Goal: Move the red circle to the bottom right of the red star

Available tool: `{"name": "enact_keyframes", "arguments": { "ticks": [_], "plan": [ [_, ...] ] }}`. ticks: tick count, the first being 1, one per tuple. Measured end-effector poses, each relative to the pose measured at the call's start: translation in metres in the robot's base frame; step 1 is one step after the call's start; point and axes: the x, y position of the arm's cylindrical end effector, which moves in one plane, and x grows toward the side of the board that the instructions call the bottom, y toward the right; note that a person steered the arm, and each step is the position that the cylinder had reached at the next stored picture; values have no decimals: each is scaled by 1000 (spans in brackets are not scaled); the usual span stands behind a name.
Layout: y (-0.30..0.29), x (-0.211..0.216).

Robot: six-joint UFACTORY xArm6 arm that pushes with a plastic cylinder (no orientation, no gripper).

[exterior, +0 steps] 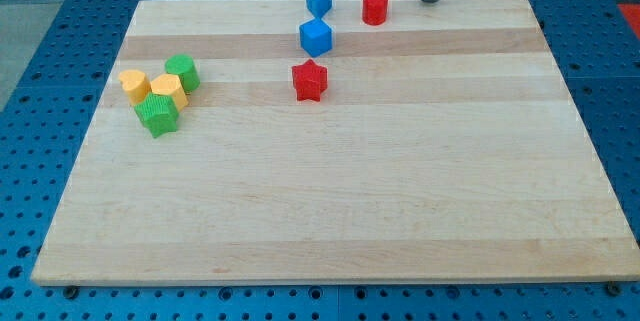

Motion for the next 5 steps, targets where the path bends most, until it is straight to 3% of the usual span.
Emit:
{"name": "enact_keyframes", "arguments": {
  "ticks": [2, 3, 5],
  "plan": [
    [-106, 18],
    [-108, 38],
    [-85, 175]
  ]
}}
